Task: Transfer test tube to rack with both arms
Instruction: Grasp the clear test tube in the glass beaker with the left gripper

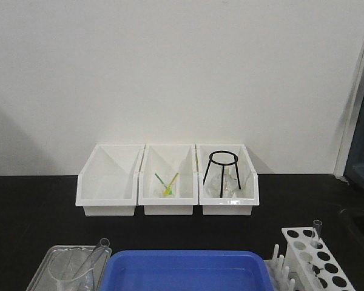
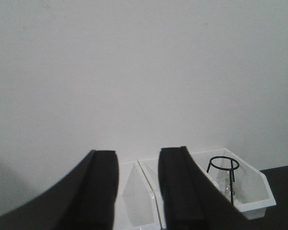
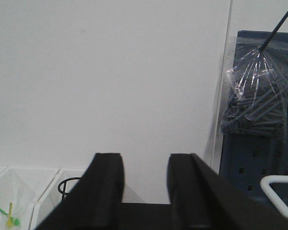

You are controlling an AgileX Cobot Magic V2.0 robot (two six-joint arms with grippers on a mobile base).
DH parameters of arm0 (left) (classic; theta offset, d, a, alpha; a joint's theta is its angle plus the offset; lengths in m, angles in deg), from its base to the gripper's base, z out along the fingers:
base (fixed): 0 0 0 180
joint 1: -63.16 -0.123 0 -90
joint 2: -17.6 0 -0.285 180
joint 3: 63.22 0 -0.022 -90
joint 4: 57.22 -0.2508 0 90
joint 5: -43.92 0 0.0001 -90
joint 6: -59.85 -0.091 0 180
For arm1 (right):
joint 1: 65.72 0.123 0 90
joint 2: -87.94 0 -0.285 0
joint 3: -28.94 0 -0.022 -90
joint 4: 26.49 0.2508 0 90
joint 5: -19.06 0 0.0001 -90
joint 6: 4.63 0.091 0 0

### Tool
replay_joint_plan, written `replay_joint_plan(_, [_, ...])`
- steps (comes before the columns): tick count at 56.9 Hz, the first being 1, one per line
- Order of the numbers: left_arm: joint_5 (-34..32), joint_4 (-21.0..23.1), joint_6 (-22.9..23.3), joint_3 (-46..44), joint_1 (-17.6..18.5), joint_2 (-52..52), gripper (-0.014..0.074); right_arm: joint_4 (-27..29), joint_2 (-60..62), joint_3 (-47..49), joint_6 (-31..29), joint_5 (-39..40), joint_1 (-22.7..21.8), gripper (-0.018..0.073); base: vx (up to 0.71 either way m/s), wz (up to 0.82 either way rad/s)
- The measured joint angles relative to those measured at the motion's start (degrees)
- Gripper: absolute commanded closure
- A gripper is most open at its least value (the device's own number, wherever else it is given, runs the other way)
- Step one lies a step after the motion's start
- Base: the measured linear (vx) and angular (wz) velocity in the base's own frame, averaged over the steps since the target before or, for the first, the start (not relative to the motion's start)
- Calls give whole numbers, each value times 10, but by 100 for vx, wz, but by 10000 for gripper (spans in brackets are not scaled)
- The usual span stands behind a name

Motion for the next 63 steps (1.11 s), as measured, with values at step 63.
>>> replay_joint_plan(63, [-220, -213, -43, 155, 23, -275, 134, -100, -30, -240, 74, 278, 0, 82, 0, 0])
